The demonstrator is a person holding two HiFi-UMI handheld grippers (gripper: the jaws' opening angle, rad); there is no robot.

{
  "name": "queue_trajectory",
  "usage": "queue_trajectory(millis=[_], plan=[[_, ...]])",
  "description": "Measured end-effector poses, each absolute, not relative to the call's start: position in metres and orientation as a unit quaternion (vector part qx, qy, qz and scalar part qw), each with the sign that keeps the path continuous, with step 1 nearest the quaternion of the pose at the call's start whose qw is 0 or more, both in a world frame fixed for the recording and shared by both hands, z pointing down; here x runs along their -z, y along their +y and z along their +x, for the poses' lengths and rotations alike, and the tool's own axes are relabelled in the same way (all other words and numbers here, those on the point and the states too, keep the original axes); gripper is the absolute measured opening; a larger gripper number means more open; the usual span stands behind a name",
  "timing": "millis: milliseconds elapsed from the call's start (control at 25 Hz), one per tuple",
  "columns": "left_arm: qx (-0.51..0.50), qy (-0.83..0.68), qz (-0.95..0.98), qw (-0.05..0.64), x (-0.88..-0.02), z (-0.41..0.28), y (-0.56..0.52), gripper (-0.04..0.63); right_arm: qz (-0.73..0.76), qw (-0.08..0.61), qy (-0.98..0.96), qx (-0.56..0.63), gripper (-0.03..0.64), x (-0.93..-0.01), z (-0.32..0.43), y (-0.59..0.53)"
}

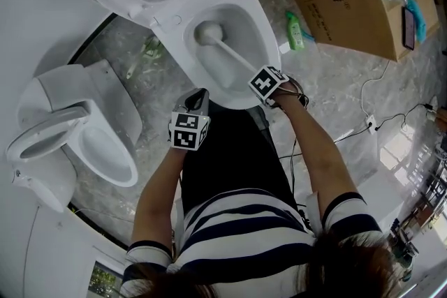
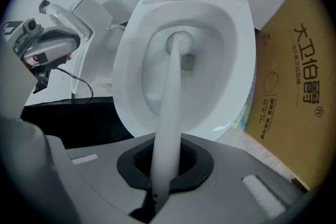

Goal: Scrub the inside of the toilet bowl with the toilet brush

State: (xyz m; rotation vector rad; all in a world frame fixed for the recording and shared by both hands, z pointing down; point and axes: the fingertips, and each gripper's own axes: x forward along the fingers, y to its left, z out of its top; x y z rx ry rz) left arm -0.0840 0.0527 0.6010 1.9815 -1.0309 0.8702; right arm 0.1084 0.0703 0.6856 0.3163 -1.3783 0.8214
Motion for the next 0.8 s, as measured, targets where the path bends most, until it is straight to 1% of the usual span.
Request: queue_trajectory(millis=[360,800], plan=[[-0.342,-0.386,0.78,0.353,-0.6,-0.077,0.043,0.0,0.171,0.687,-0.593,-0.384,-0.002,-0.683,0.127,0.066],[-0.339,-0.382,0.777,0.368,-0.601,-0.066,0.048,0.0,0.182,0.705,-0.557,-0.399,-0.002,-0.671,0.152,0.09]])
